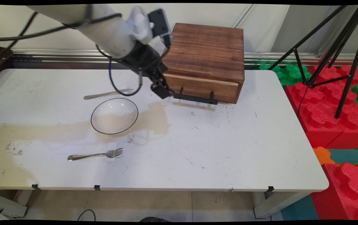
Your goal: Open the drawer
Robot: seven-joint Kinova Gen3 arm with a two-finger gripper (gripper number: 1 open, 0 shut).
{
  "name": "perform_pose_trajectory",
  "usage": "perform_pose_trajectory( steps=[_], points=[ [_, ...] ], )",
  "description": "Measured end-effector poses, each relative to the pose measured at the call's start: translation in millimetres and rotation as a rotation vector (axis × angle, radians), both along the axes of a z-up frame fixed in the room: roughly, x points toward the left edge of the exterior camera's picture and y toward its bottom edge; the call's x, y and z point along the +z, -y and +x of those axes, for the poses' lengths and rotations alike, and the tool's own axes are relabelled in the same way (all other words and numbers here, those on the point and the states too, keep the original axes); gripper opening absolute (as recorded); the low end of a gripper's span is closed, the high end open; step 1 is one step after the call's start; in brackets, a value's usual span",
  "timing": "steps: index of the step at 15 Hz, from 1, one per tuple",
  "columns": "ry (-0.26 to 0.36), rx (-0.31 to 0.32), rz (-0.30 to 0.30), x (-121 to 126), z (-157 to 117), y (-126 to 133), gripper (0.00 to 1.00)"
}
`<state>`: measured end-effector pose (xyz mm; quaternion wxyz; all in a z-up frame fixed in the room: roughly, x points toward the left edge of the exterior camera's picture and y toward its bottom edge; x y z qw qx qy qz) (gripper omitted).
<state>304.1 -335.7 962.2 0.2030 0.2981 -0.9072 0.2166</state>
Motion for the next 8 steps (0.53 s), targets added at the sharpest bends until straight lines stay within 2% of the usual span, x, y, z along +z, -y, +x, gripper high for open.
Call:
perform_pose_trajectory(
  steps=[4,8],
  points=[
    [0.044,0.018,0.001,-22,-13,20,1.0],
    [0.071,0.002,-0.012,-51,-31,44,1.0]
  ],
)
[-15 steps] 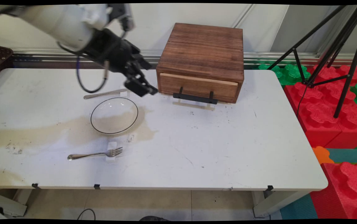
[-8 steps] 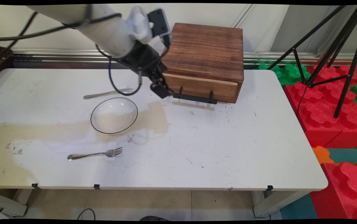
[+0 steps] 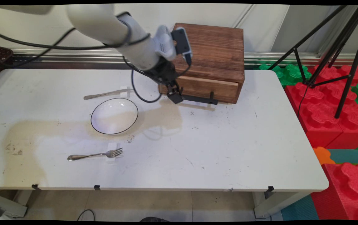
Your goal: Open the drawer
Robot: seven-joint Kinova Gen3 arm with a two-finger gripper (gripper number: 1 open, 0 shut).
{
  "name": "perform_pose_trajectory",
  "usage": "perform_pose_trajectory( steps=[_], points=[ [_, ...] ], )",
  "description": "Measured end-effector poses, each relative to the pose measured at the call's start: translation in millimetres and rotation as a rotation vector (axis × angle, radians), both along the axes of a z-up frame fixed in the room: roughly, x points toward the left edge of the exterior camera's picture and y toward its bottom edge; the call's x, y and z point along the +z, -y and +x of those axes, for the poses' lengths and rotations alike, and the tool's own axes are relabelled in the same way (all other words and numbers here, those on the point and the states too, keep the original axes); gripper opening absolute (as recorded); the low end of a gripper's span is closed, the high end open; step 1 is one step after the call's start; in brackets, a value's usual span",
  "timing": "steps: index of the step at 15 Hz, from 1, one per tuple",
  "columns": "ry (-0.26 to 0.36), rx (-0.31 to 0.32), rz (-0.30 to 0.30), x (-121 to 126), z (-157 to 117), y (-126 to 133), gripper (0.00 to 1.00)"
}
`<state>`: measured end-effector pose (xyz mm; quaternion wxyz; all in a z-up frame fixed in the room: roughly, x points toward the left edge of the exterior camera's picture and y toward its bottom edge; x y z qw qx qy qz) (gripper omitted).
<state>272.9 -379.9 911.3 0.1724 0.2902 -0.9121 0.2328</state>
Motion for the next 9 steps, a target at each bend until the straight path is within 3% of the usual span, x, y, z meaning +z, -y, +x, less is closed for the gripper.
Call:
perform_pose_trajectory(
  steps=[9],
  points=[
    [0.018,-0.043,0.016,-65,-32,48,1.0]
  ],
)
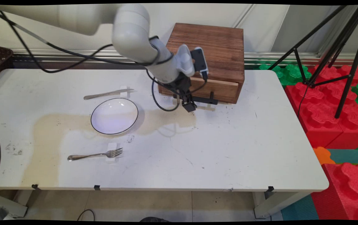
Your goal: Open the drawer
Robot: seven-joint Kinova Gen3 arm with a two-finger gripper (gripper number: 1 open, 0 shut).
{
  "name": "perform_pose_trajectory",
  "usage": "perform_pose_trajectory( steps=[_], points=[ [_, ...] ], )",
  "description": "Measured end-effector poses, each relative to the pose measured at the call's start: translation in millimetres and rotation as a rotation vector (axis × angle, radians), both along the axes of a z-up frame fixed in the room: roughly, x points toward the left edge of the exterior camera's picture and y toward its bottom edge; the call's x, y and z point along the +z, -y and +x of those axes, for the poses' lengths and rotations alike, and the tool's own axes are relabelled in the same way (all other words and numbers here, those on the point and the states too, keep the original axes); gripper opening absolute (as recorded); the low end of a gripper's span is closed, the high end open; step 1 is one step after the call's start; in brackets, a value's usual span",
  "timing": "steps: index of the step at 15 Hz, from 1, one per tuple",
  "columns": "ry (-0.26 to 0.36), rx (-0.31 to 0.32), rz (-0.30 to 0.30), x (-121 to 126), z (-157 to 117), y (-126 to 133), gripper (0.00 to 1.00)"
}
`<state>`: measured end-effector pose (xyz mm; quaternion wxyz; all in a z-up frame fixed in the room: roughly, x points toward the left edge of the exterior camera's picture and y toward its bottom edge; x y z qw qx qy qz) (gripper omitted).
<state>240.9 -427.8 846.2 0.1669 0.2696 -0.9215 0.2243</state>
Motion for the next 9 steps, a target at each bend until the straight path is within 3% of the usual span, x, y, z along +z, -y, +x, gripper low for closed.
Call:
perform_pose_trajectory(
  steps=[9],
  points=[
    [-0.01,-0.039,0.039,-44,-17,28,1.0]
  ],
)
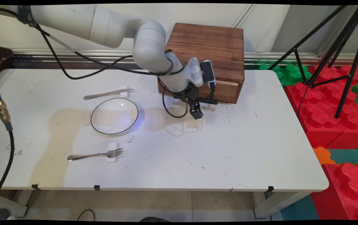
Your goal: Open the drawer
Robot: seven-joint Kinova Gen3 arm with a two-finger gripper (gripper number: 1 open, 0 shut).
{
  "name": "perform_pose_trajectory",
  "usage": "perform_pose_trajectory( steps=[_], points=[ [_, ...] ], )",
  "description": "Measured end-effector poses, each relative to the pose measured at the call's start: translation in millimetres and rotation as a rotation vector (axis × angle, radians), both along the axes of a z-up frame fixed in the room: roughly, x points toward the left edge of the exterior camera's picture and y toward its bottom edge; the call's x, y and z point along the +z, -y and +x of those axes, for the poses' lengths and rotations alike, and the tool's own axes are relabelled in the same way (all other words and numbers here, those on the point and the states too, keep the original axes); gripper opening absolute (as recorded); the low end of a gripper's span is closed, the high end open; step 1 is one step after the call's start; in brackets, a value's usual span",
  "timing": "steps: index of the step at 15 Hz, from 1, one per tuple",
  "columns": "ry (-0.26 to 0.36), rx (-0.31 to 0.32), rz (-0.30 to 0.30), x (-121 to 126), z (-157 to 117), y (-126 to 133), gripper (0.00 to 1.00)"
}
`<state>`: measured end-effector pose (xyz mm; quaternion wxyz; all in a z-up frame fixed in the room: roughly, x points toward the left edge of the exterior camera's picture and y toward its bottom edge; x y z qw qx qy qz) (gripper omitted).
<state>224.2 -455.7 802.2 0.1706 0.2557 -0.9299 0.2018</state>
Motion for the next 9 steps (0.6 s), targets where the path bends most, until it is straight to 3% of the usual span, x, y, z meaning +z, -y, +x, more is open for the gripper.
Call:
perform_pose_trajectory(
  steps=[9],
  points=[
    [-0.016,0.016,0.066,-15,-3,-3,1.0]
  ],
)
